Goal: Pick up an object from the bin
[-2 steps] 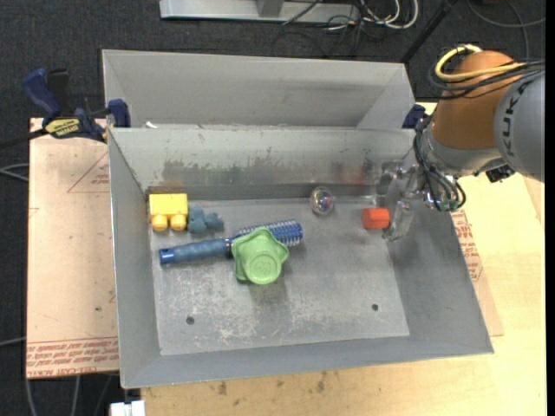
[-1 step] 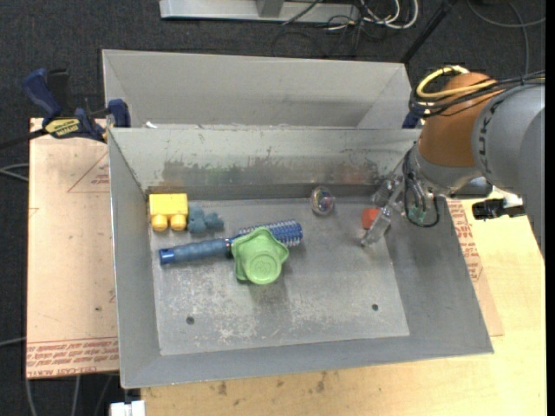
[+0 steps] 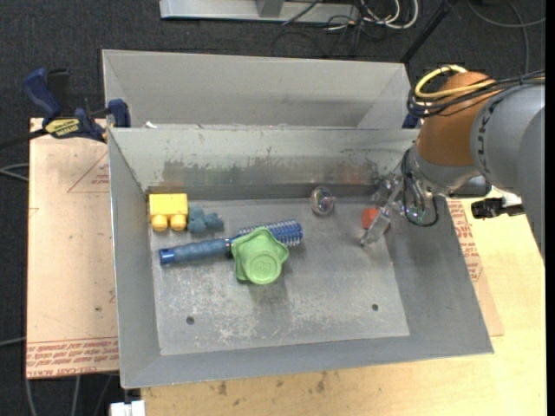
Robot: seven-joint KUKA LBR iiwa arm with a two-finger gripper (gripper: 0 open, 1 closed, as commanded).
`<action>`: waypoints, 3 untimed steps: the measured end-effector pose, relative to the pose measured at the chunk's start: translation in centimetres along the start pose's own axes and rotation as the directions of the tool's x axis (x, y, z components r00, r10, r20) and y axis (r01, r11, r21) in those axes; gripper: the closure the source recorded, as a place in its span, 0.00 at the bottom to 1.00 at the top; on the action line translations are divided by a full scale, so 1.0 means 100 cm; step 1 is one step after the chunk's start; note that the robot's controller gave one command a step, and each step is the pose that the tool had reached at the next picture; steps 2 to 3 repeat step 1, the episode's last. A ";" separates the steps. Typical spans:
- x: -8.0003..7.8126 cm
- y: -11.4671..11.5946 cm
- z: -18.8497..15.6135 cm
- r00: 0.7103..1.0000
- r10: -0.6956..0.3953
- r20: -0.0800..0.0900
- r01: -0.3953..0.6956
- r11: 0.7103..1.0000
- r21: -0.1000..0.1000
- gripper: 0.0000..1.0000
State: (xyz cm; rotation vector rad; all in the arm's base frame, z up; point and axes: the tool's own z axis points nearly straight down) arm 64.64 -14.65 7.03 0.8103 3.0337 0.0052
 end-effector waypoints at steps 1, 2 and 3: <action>0.000 -0.001 0.000 1.000 0.001 0.000 -0.001 1.000 0.002 1.00; 0.000 -0.001 0.000 1.000 0.001 0.000 -0.001 1.000 0.002 1.00; 0.000 -0.001 0.000 1.000 0.001 0.000 -0.001 1.000 0.002 1.00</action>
Offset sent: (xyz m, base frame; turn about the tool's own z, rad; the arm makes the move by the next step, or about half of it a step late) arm 0.0000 0.0000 0.0000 0.0000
